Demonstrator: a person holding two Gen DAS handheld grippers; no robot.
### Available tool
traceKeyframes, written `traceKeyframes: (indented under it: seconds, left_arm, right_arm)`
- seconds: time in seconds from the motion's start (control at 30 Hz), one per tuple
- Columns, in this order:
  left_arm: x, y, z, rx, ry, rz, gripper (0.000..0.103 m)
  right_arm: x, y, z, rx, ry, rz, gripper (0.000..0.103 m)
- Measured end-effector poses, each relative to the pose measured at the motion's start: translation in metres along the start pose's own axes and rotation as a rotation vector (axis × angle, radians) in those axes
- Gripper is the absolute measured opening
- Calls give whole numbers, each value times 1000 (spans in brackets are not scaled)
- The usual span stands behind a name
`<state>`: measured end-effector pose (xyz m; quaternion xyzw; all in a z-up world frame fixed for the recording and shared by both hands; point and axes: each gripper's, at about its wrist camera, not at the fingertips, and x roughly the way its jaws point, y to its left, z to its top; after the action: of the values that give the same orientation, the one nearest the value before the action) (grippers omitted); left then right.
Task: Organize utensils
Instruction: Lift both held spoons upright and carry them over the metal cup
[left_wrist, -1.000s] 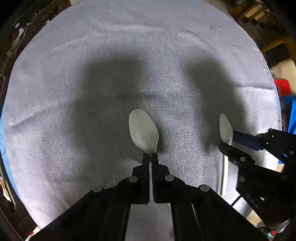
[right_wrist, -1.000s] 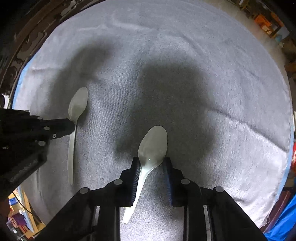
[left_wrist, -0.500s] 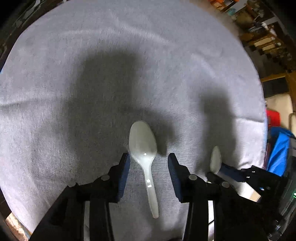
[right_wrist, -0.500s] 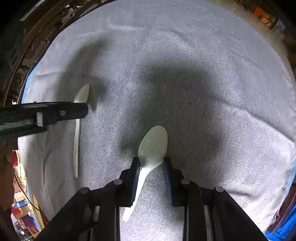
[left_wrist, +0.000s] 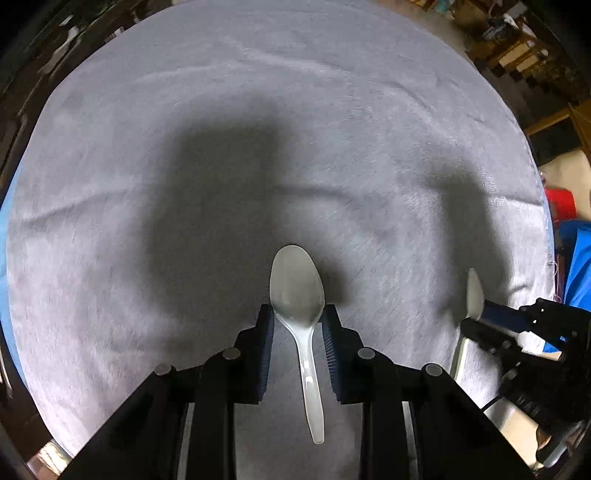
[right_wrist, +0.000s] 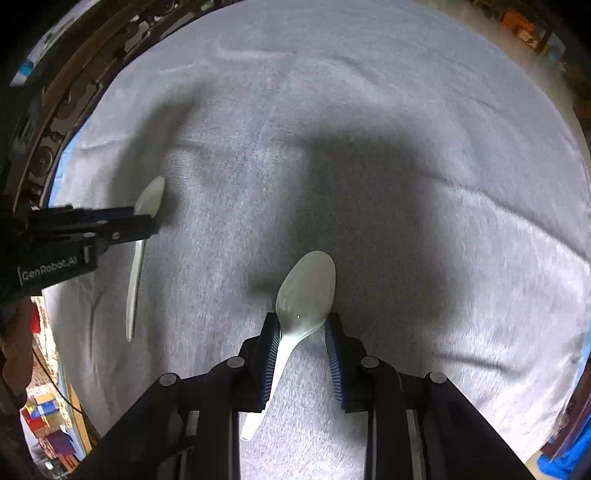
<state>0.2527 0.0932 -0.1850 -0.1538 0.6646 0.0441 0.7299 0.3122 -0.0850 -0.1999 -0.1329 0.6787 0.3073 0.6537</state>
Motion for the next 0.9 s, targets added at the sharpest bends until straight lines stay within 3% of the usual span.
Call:
traceKeyframes:
  seconds: [0.33, 0.67, 0.9]
  left_arm:
    - [-22, 42, -45, -98, -146, -61, 27]
    - [-87, 44, -102, -187, -334, -127, 27]
    - [-111, 40, -140, -210, -403, -160, 27]
  right_arm:
    - [-38, -30, -57, 138, -161, 69, 27]
    - [-86, -40, -108, 249, -327, 96, 27]
    - [-99, -62, -141, 349, -397, 126, 27]
